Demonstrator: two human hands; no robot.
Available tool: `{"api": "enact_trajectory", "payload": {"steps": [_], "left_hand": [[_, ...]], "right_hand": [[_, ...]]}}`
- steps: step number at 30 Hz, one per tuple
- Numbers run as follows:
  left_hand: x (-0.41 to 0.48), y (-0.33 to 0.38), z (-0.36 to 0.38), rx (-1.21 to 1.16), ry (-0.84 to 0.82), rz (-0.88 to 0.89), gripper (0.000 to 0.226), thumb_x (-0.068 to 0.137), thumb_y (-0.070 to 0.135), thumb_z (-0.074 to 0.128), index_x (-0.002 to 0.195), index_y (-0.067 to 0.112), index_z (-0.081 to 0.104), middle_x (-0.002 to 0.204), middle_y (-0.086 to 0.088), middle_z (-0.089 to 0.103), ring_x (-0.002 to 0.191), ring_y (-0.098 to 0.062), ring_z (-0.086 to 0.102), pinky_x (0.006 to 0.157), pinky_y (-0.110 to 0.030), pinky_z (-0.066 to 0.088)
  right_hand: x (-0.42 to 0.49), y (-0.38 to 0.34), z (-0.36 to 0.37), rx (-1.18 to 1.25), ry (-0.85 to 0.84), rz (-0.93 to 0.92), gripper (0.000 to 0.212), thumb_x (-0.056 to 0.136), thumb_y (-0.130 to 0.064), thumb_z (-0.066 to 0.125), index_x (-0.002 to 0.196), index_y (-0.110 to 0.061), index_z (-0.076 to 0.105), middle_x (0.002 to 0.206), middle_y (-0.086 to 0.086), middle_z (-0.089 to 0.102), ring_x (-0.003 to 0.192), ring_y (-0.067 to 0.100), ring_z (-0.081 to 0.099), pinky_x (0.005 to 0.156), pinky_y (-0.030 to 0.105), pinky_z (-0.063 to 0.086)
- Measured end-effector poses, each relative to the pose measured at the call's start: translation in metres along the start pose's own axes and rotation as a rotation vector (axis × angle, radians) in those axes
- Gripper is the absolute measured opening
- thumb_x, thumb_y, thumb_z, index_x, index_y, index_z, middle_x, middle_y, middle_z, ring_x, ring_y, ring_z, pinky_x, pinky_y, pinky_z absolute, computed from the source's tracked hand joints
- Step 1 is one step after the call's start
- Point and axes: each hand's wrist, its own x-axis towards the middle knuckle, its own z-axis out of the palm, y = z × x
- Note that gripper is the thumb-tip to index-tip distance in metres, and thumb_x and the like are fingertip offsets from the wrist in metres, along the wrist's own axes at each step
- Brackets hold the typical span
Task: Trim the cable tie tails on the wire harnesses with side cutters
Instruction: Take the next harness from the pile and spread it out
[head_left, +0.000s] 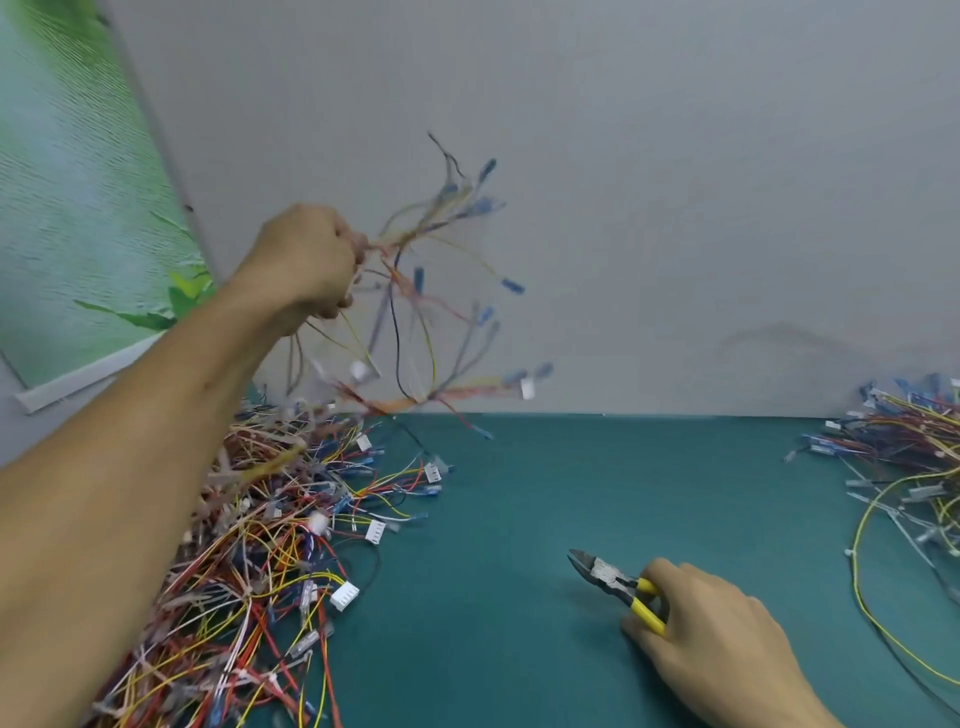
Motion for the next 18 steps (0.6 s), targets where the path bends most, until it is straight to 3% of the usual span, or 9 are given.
{"api": "enact_trajectory", "payload": {"steps": [4, 7, 9, 11, 14, 16, 18], "left_hand": [[-0.004, -0.001, 0.018, -0.335, -0.029, -0.092, 0.027, 0.097, 0.016, 0.043, 0.072, 0.011, 0.053, 0.07, -0.011, 0.061, 0.036, -0.014, 0.056, 0.036, -0.019, 0.042], [-0.016, -0.01, 0.042, -0.349, -0.084, -0.134, 0.024, 0.098, 0.019, 0.043, 0.08, 0.009, 0.056, 0.083, -0.013, 0.065, 0.061, -0.024, 0.065, 0.055, -0.032, 0.049], [-0.022, -0.017, 0.053, -0.317, 0.004, -0.107, 0.023, 0.096, 0.019, 0.047, 0.078, 0.011, 0.06, 0.086, -0.004, 0.066, 0.079, -0.026, 0.065, 0.067, -0.034, 0.046], [-0.023, -0.016, 0.055, -0.459, 0.092, -0.106, 0.026, 0.096, 0.017, 0.045, 0.075, 0.016, 0.06, 0.081, 0.002, 0.065, 0.071, -0.018, 0.065, 0.064, -0.026, 0.046], [-0.024, -0.016, 0.056, -0.515, 0.139, -0.143, 0.024, 0.099, 0.017, 0.04, 0.086, 0.011, 0.06, 0.085, -0.005, 0.064, 0.058, -0.013, 0.061, 0.05, -0.022, 0.047], [-0.029, -0.009, 0.058, -0.482, 0.17, -0.055, 0.024, 0.098, 0.022, 0.042, 0.086, 0.009, 0.059, 0.081, -0.004, 0.065, 0.064, -0.018, 0.065, 0.063, -0.033, 0.056], [-0.047, 0.005, 0.058, -0.298, 0.28, 0.123, 0.026, 0.096, 0.029, 0.043, 0.083, 0.01, 0.055, 0.077, -0.001, 0.064, 0.071, -0.026, 0.065, 0.07, -0.04, 0.052]], "right_hand": [[0.001, 0.0, -0.008, 0.099, -0.053, 0.042, 0.023, 0.085, -0.049, 0.052, 0.078, -0.031, 0.039, 0.081, -0.008, 0.054, 0.076, 0.008, 0.048, 0.06, 0.024, 0.034], [0.004, 0.004, -0.019, 0.286, -0.063, 0.126, 0.027, 0.086, -0.04, 0.057, 0.073, -0.023, 0.042, 0.071, -0.002, 0.056, 0.068, 0.009, 0.05, 0.054, 0.021, 0.034], [0.006, 0.006, -0.026, 0.407, -0.063, 0.172, 0.026, 0.087, -0.038, 0.06, 0.075, -0.019, 0.049, 0.069, -0.001, 0.059, 0.067, 0.012, 0.052, 0.055, 0.024, 0.036], [0.008, 0.01, -0.029, 0.486, -0.068, 0.202, 0.025, 0.086, -0.036, 0.063, 0.078, -0.013, 0.054, 0.069, 0.003, 0.061, 0.063, 0.014, 0.051, 0.055, 0.027, 0.036], [0.008, 0.013, -0.03, 0.57, -0.053, 0.219, 0.025, 0.085, -0.033, 0.065, 0.077, -0.012, 0.056, 0.061, 0.0, 0.056, 0.056, 0.014, 0.047, 0.052, 0.027, 0.033], [0.011, 0.015, -0.03, 0.662, -0.025, 0.217, 0.025, 0.085, -0.032, 0.066, 0.076, -0.01, 0.057, 0.055, -0.005, 0.05, 0.055, 0.015, 0.045, 0.055, 0.028, 0.032], [0.013, 0.013, -0.034, 0.838, 0.02, 0.23, 0.027, 0.087, -0.028, 0.066, 0.072, -0.008, 0.055, 0.055, -0.003, 0.049, 0.056, 0.017, 0.047, 0.062, 0.031, 0.034]]}}
